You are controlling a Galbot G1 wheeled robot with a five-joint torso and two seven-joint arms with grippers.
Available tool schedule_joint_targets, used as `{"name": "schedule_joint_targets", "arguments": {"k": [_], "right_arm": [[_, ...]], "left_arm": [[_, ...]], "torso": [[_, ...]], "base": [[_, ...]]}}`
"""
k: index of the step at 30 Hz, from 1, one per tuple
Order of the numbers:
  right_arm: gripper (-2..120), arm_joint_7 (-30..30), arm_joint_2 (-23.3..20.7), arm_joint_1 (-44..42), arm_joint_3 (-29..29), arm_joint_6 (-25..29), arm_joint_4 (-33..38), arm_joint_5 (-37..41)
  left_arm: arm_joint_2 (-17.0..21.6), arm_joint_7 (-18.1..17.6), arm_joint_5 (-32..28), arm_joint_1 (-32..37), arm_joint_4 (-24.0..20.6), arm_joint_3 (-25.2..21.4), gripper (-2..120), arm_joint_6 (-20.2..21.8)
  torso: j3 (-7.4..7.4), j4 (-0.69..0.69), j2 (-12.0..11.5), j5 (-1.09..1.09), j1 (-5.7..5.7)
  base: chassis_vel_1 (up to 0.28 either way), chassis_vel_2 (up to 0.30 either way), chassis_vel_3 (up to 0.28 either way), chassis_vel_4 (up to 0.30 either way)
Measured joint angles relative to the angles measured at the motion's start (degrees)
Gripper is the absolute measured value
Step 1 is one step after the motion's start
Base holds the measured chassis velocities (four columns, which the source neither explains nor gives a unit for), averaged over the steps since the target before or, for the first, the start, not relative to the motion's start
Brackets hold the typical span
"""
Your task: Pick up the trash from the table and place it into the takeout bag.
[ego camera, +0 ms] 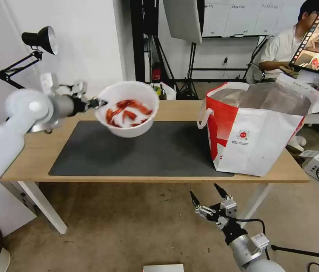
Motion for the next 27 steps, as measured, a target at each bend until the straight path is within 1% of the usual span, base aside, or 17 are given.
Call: {"name": "schedule_joint_targets", "arguments": {"k": [2, 3, 6, 7, 10, 11, 14, 15, 18, 19, 20, 22, 23, 26, 27], "right_arm": [[100, 0.00, 0.00, 0.00, 0.00, 0.00, 0.00, 0.00], [100, 0.00, 0.00, 0.00, 0.00, 0.00, 0.00, 0.00], [100, 0.00, 0.00, -0.01, 0.00, 0.00, 0.00, 0.00], [100, 0.00, 0.00, -0.01, 0.00, 0.00, 0.00, 0.00], [100, 0.00, 0.00, 0.00, 0.00, 0.00, 0.00, 0.00], [100, 0.00, 0.00, 0.00, 0.00, 0.00, 0.00, 0.00], [100, 0.00, 0.00, 0.00, 0.00, 0.00, 0.00, 0.00], [100, 0.00, 0.00, 0.00, 0.00, 0.00, 0.00, 0.00], [100, 0.00, 0.00, 0.00, 0.00, 0.00, 0.00, 0.00], [100, 0.00, 0.00, 0.00, 0.00, 0.00, 0.00, 0.00], [100, 0.00, 0.00, 0.00, 0.00, 0.00, 0.00, 0.00], [100, 0.00, 0.00, 0.00, 0.00, 0.00, 0.00, 0.00], [100, 0.00, 0.00, 0.00, 0.00, 0.00, 0.00, 0.00], [100, 0.00, 0.00, 0.00, 0.00, 0.00, -0.01, 0.00], [100, 0.00, 0.00, 0.00, 0.00, 0.00, -0.01, 0.00]], "left_arm": [[-2.06, -0.91, -1.46, -3.90, -0.03, 2.20, 0, -0.01], [-2.06, -0.91, -1.46, -3.90, -0.03, 2.20, 0, -0.01], [-5.32, -2.08, -3.04, -9.09, 0.61, 5.29, 0, -0.20], [-5.32, -2.08, -3.04, -9.09, 0.61, 5.29, 0, -0.20], [-8.29, -2.45, -3.59, -12.48, 1.72, 7.66, 0, -0.40], [-8.29, -2.45, -3.59, -12.48, 1.72, 7.66, 0, -0.40], [-11.73, -2.58, -3.65, -14.70, 3.33, 9.51, 0, -0.53], [-11.73, -2.58, -3.65, -14.70, 3.33, 9.51, 0, -0.53], [-16.99, -2.69, -3.24, -16.42, 6.01, 10.88, 0, -0.77], [-16.99, -2.69, -3.24, -16.42, 6.01, 10.88, 0, -0.77], [-18.62, -2.69, -2.86, -16.93, 7.08, 11.22, 0, -0.87], [-22.51, -2.78, -2.05, -18.06, 9.68, 11.66, 0, -1.10], [-22.51, -2.78, -2.05, -18.06, 9.68, 11.66, 0, -1.10], [-27.10, -3.08, -1.47, -19.53, 13.57, 11.76, 0, -1.55], [-27.10, -3.08, -1.47, -19.53, 13.57, 11.76, 0, -1.55]], "torso": [[0.00, 0.01, 0.00, 0.01, 0.00], [0.00, 0.01, 0.00, 0.01, 0.00], [0.00, 0.00, 0.00, 0.02, 0.00], [0.00, 0.00, 0.00, 0.02, 0.00], [0.00, 0.00, 0.00, 0.01, 0.00], [0.00, 0.00, 0.00, 0.01, 0.00], [0.00, 0.00, 0.00, 0.00, 0.00], [0.00, 0.00, 0.00, 0.00, 0.00], [0.00, 0.01, 0.00, 0.00, 0.00], [0.00, 0.01, 0.00, 0.00, 0.00], [0.00, -0.01, 0.00, 0.01, 0.00], [0.01, -0.01, 0.00, 0.02, 0.01], [0.01, -0.01, 0.00, 0.02, 0.01], [0.00, 0.01, 0.00, 0.02, 0.00], [0.00, 0.01, 0.00, 0.02, 0.00]], "base": [[0.000, 0.000, 0.000, 0.000], [0.000, 0.000, 0.000, 0.000], [0.000, 0.000, 0.000, 0.000], [0.000, 0.000, 0.000, 0.000], [0.000, 0.000, 0.000, 0.000], [0.000, 0.000, 0.000, 0.000], [0.000, 0.000, 0.000, 0.000], [0.000, 0.000, 0.000, 0.000], [0.000, 0.000, 0.000, 0.000], [0.000, 0.000, 0.000, 0.000], [0.000, 0.000, 0.000, 0.000], [0.000, 0.000, 0.000, 0.000], [0.000, 0.000, 0.000, 0.000], [0.000, 0.000, 0.000, 0.000], [0.000, 0.000, 0.000, 0.000]]}}
